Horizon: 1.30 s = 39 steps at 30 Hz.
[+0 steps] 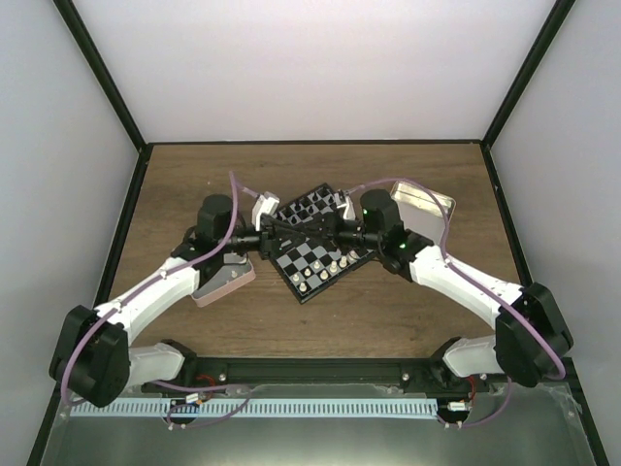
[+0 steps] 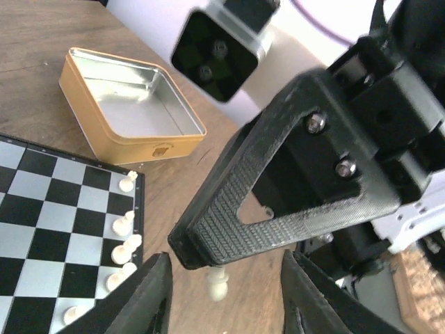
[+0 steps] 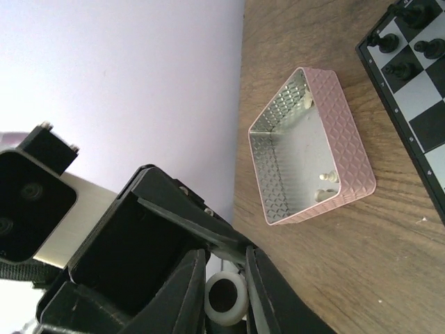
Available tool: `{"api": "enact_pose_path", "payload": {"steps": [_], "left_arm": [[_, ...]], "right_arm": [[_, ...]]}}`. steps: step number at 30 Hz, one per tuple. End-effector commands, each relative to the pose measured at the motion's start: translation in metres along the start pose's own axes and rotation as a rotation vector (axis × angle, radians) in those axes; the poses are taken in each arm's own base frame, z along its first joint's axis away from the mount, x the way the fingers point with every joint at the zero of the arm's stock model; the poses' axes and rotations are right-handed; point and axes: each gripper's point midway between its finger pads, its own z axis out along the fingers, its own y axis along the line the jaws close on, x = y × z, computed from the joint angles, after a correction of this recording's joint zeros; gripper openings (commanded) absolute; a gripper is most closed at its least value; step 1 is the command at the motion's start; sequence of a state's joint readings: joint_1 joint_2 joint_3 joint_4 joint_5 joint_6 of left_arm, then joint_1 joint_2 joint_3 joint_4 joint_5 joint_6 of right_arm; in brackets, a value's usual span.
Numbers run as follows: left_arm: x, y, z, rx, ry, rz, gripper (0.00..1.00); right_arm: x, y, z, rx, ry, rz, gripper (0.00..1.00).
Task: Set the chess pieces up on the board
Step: Place the chess piece on the chessboard.
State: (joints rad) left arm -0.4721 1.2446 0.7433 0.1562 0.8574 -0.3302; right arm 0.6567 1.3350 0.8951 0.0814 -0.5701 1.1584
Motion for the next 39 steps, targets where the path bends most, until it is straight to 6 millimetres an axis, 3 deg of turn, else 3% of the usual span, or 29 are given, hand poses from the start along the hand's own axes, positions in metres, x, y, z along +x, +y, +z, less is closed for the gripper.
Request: {"api": "enact_pose_path", "payload": {"steps": [1,6,12,17,24,33,37,39], "left_arm": [[-0.023,-0.012,-0.008,0.015,-0.121,-0.044,0.49],[-0.028,-0.015,-0.011,0.032,-0.231,-0.146,0.48],[-0.023,-0.005,-0.004,-0.021,-0.285,-0.228,0.48],[-0.028,-0.008,-0.005,0.012,-0.332,-0.254,0.37],[-0.031,-0.013,-0.001,0.053,-0.353,-0.258,0.3],[-0.03,-0.012,0.003,0.059,-0.352,-0.268,0.04],[-0.026,-0.002,0.005,-0.008,-0.32,-0.286,0.04],[-0.019,0.008,0.007,-0.08,-0.274,-0.308,0.04]], "right_arm": [[-0.009,0.018,-0.01,-0.09,-0.071,0.126,0.08],[-0.018,0.023,-0.013,-0.144,-0.12,0.239,0.08],[-0.022,0.028,-0.013,-0.187,-0.128,0.316,0.08],[-0.02,0.026,-0.01,-0.188,-0.113,0.344,0.08],[-0.017,0.018,-0.009,-0.175,-0.109,0.373,0.08],[-0.016,0.013,-0.009,-0.154,-0.111,0.365,0.08],[-0.02,0.0,-0.014,-0.081,-0.169,0.307,0.16],[-0.034,-0.009,-0.025,-0.008,-0.286,0.25,0.34]]}}
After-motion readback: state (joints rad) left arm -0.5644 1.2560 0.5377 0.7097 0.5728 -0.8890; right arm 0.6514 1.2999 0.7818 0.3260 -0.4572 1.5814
